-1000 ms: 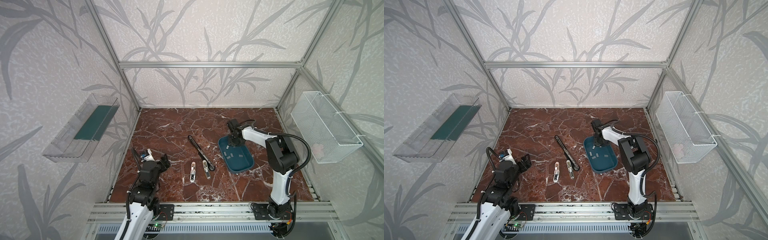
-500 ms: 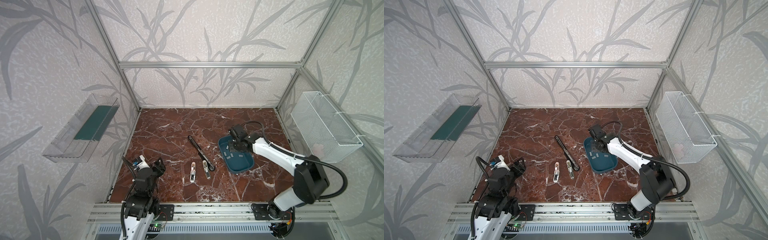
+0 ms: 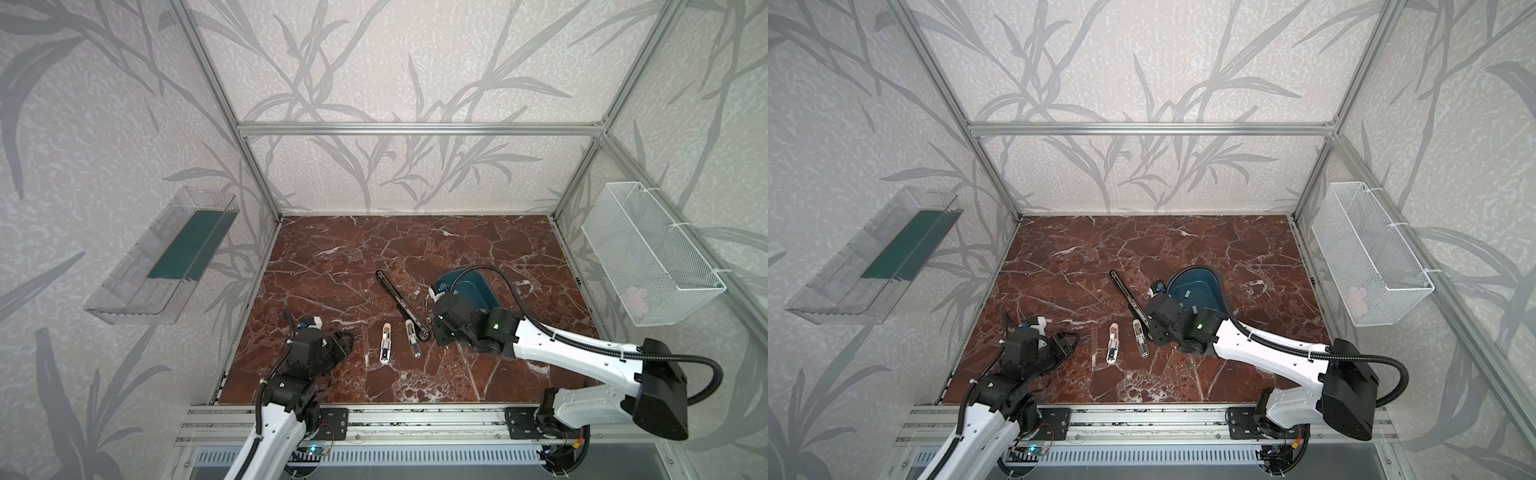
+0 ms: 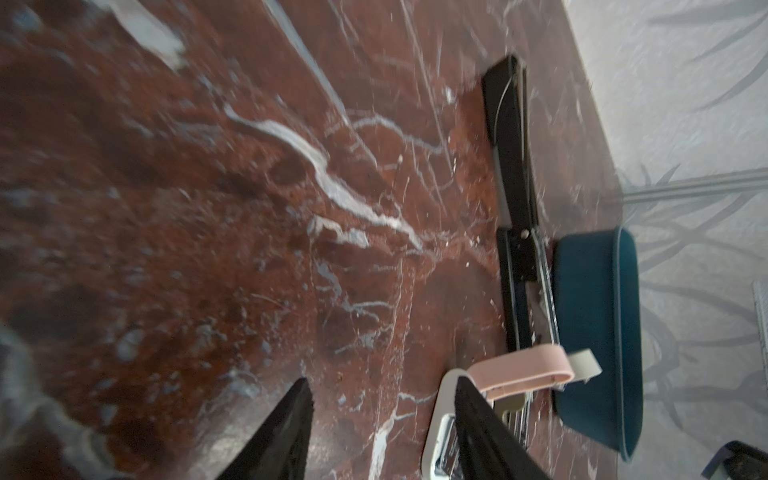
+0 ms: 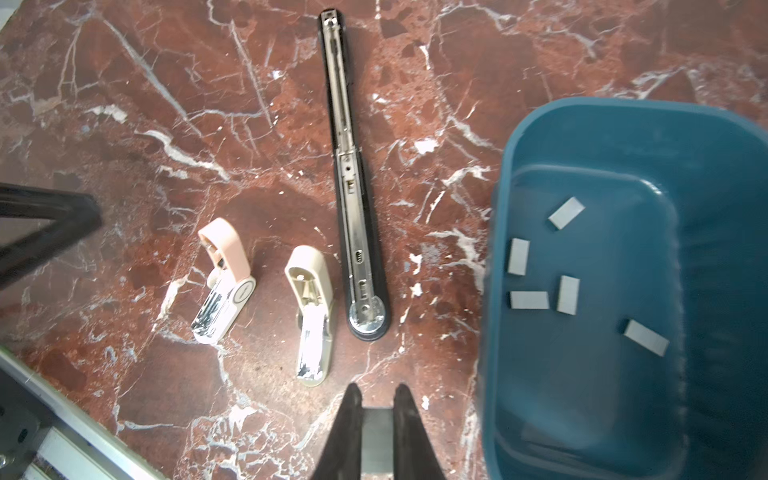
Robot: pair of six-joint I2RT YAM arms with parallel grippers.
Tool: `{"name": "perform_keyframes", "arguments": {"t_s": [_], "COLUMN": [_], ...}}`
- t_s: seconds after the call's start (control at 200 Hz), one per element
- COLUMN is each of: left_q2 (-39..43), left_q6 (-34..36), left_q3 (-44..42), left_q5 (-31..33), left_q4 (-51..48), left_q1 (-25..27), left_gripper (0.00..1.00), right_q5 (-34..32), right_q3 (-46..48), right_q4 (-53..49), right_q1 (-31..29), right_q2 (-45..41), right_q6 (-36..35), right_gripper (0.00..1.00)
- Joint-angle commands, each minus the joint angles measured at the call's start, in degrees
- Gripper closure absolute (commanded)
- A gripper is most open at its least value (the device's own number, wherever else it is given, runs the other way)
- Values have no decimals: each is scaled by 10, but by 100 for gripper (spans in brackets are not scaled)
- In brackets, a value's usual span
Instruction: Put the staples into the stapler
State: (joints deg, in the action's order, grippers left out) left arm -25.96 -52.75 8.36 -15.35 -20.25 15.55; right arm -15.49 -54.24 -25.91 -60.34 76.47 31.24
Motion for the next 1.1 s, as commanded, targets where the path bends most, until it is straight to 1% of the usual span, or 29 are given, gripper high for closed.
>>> {"name": "perform_keyframes", "arguments": {"t_s": [0.0,0.09,0.23,0.44,0.54,0.8,0.94,1.095], "left_q2": [-27,-31,-18,-4,-26,-134,-156,-175], "left_q6": [-28,-41,-72,-81,-82,-79,-83,-91], "left_q3": [-18,-24,-52,-56,-58,-42,-40,-34], "left_q5": [6,37,47,72,80,89,100,118], "left_q4": [85,97,116,109,113,160,174,183], "left_q1": [51,92,127,162,181,227,250,290], "left_gripper": [46,48,56,56,56,60,60,60], "right_q5": [-11,-13,-14,-15,-11,-13,-15,-19], "right_q3": [11,19,20,16,13,16,16,16], "right_q4": [31,36,40,52,58,75,79,82], "right_q1": [-13,-14,-15,-15,-15,-15,-15,-15], "right_q2": [1,0,-1,7,11,13,13,13], "right_q6": [26,32,33,28,28,25,23,22], "right_gripper": [86,86,86,86,86,85,84,84]}}
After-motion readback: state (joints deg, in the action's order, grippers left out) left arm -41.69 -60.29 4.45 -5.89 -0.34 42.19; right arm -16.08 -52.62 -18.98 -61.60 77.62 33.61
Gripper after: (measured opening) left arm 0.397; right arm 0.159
